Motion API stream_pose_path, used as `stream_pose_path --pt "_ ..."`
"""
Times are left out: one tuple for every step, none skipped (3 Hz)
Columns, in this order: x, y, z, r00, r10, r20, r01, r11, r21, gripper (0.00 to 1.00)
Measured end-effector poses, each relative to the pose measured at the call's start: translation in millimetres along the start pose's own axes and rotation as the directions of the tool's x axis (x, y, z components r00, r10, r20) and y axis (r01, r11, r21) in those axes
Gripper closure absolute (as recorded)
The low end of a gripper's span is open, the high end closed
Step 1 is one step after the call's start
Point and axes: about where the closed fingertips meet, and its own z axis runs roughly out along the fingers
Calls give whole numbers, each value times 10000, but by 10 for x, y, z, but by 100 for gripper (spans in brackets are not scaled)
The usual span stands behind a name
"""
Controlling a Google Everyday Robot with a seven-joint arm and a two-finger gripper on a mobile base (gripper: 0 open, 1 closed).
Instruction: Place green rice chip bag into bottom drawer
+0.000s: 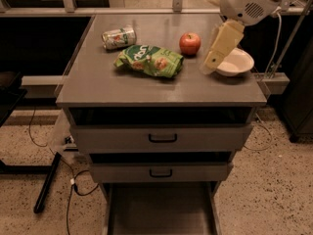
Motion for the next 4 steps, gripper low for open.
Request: stream_pose_path --pt "-10 -33 69 9999 -4 142 3 10000 70 0" --pt "-26 -193 342 9961 134 876 -147 9998 145 0" --pt "-26 -320 709 9831 803 1645 -753 9965 -362 0" --pt "11 -296 998 9624 1606 2190 -1396 9843 -1084 0"
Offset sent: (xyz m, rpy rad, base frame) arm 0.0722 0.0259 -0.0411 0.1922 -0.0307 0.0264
